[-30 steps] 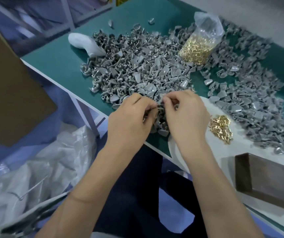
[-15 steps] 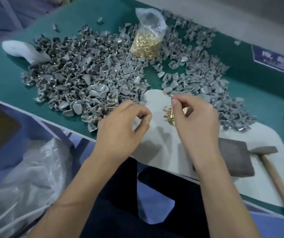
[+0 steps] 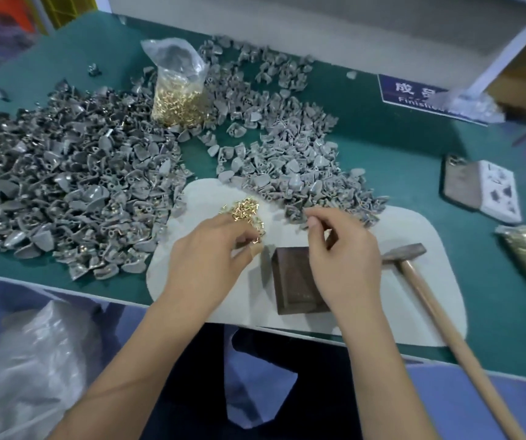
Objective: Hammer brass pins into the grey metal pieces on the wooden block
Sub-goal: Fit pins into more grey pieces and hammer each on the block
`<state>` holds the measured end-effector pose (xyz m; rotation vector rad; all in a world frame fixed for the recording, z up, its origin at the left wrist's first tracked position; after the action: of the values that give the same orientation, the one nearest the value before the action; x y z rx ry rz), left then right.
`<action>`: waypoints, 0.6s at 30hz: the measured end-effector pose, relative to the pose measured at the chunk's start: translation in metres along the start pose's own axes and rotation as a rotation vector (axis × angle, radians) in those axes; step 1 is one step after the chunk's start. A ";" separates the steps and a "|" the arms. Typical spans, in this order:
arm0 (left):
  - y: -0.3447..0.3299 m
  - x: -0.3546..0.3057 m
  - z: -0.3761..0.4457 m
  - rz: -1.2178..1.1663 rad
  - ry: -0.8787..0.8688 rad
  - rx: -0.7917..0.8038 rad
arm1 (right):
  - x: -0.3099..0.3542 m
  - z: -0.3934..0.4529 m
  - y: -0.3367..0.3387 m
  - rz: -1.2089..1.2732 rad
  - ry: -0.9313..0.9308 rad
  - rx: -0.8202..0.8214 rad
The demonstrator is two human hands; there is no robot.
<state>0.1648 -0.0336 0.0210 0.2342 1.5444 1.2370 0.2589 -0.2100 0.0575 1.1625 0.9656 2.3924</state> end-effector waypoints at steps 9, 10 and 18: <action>-0.005 -0.014 0.010 0.127 -0.039 -0.045 | -0.002 0.000 0.003 0.070 0.000 -0.032; -0.006 -0.014 0.009 0.141 -0.051 -0.052 | -0.002 -0.001 0.003 0.077 0.000 -0.037; -0.008 -0.021 0.007 -0.186 -0.030 -0.012 | -0.006 0.000 0.003 0.262 0.037 -0.033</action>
<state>0.1825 -0.0474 0.0288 0.0981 1.4967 1.0912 0.2626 -0.2155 0.0557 1.3079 0.8249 2.6298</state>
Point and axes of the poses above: each hand's wrist, its own z-axis towards the middle knuckle, its own y-axis out of the back of the hand, x = y × z, the point moved 7 cm from there along z, towards the middle knuckle, and after that the axes turned 12 degrees about y, right-handed, at the moved point
